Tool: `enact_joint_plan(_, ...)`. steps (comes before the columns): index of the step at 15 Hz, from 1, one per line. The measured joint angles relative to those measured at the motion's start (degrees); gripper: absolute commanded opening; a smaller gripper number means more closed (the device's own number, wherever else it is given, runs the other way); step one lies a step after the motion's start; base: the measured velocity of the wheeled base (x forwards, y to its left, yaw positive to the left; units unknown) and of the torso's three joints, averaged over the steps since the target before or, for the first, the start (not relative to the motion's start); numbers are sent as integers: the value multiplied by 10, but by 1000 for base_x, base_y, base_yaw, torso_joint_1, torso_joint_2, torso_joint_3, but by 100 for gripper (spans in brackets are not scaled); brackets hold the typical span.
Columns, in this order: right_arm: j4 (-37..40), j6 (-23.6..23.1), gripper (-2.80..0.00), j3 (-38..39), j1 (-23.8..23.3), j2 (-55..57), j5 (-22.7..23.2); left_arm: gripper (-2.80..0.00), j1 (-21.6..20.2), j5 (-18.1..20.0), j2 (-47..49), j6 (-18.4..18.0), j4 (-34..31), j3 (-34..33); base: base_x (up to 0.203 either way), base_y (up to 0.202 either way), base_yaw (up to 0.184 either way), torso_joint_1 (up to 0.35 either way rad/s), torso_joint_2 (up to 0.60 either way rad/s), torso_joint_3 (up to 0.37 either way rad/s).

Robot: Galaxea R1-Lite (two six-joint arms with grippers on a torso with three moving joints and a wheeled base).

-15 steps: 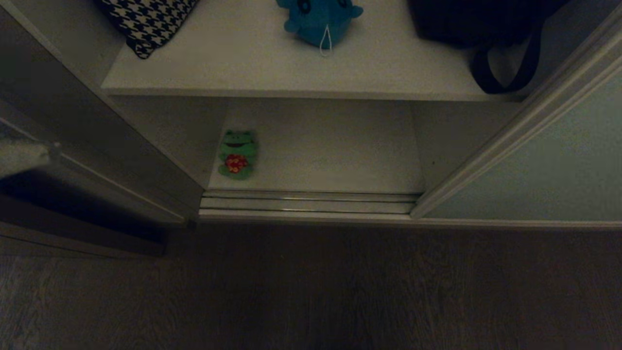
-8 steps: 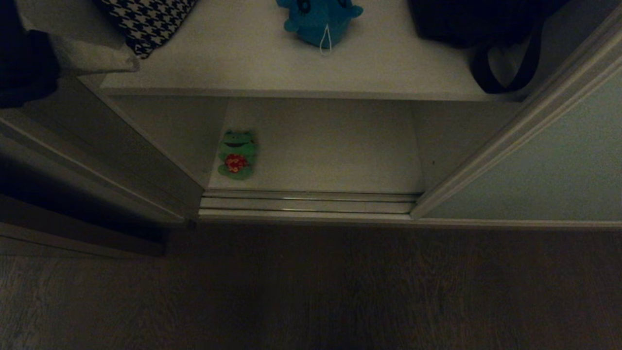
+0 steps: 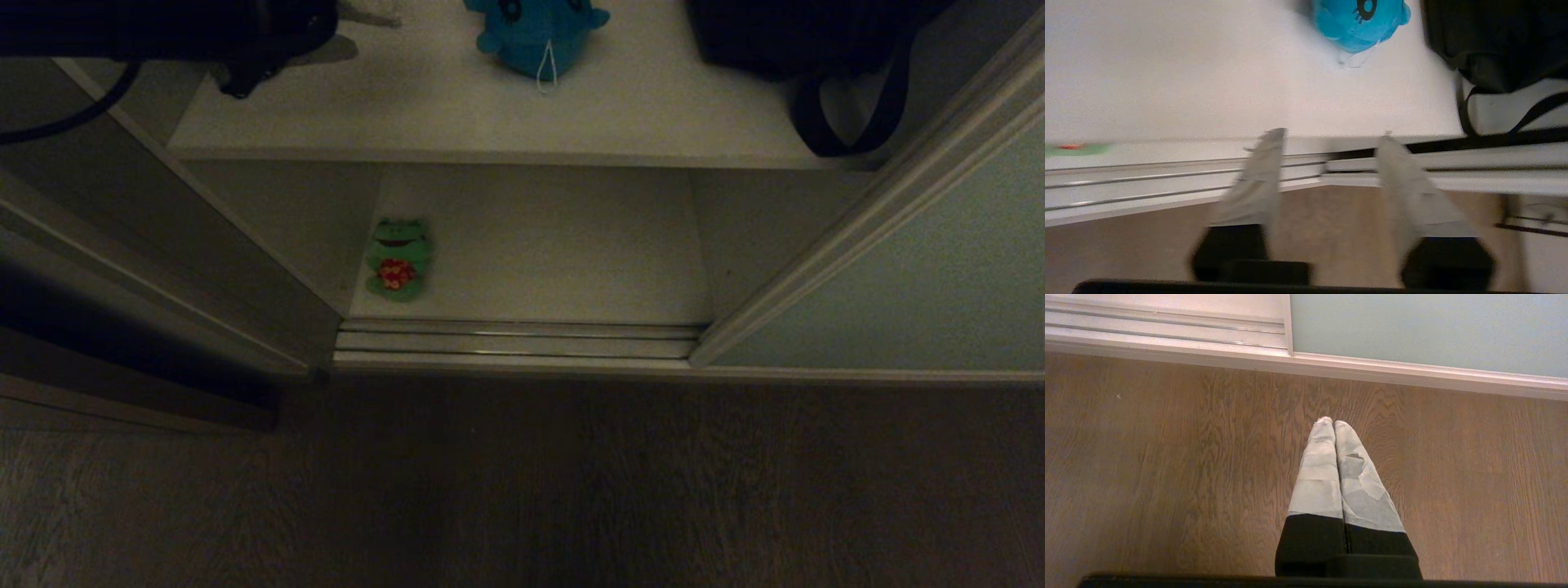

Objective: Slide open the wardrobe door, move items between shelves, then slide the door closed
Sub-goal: Place the blue doll on the lower shelf

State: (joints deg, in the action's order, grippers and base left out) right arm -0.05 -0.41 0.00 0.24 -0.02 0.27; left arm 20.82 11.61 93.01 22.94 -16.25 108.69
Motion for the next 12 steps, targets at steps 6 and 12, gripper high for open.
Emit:
enact_joint_plan(6,0,0,-280,0,0,0,0,0,34,-23,79,65,120,20,0,0,0,0,0,0)
enact_joint_plan(12,0,0,-280,0,0,0,0,0,36,-23,142,76,240,21,0,0,0,0,0,0)
